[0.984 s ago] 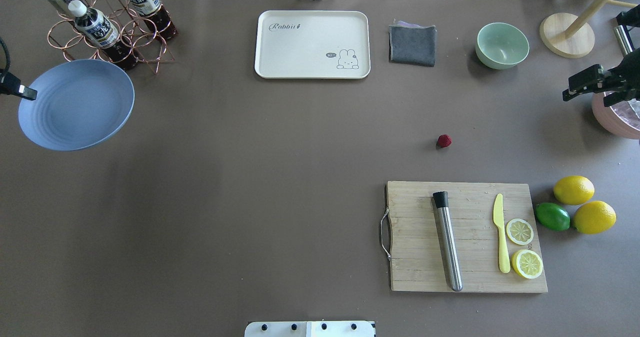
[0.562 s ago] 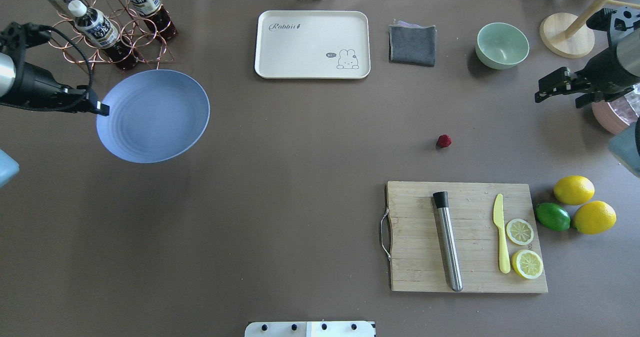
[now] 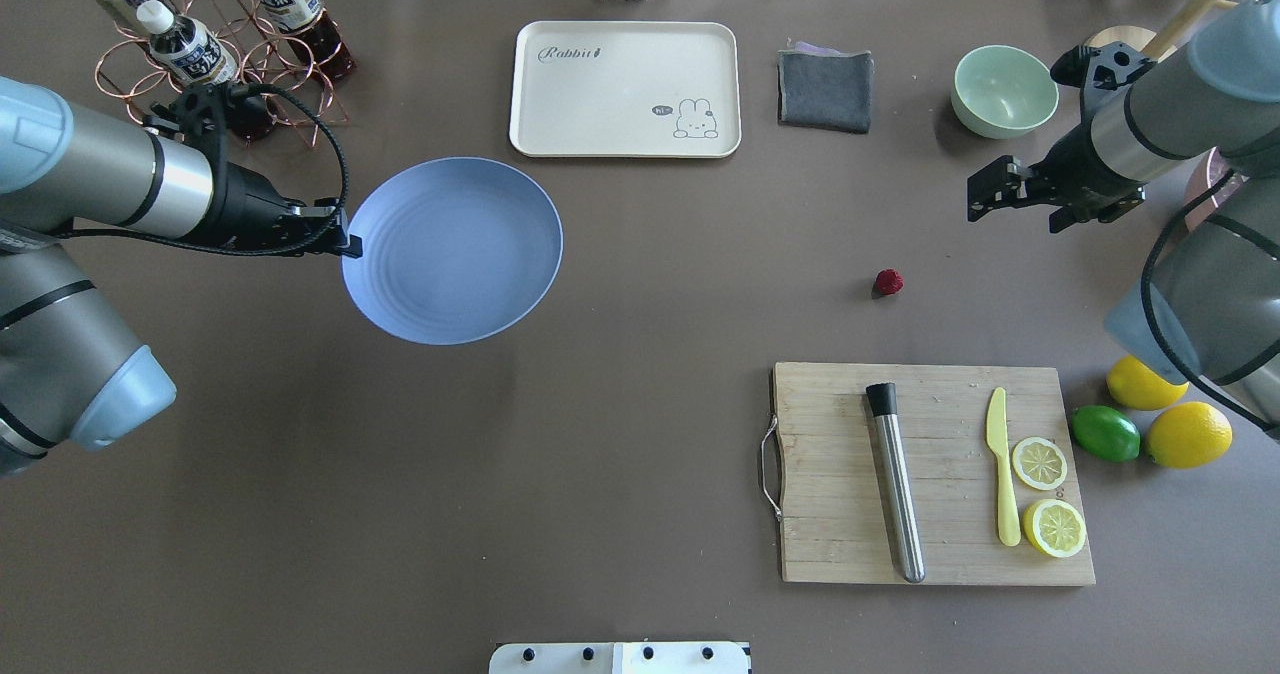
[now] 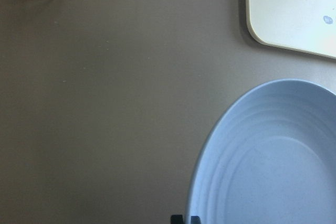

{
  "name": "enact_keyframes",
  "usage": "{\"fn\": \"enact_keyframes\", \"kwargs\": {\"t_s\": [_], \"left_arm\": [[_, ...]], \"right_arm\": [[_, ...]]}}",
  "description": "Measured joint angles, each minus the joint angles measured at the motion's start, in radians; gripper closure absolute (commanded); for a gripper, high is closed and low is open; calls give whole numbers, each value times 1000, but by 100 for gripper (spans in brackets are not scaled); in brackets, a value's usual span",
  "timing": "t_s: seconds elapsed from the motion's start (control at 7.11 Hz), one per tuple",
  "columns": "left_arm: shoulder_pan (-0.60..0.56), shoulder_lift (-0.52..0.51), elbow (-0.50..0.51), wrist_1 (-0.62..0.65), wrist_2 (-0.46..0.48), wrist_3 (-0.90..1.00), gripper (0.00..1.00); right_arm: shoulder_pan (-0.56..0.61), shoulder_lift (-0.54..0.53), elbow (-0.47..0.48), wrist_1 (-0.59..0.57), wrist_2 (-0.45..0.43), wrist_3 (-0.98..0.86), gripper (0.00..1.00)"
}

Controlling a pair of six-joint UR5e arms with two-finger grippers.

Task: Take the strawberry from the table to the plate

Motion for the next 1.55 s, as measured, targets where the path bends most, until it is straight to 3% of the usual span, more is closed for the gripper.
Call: {"fn": "enact_keyframes", "kwargs": {"t_s": [0.42, 0.7, 1.27, 1.41, 1.55], "left_arm": [[209, -140, 7, 126, 226, -97, 100], [322, -206, 62, 139, 353, -131, 100], [379, -222, 107, 131, 413, -139, 100], [379, -218, 108, 131, 413, -136, 55], [376, -215, 106, 132, 413, -134, 3]], "right_arm": [[-79, 56, -57, 0, -30, 42, 0], [-107, 65, -69, 1, -32, 55, 0], [-154, 77, -74, 1, -56, 95, 0], [-163, 78, -78, 1, -61, 99, 0], [-168, 81, -82, 1, -64, 102, 0]]}}
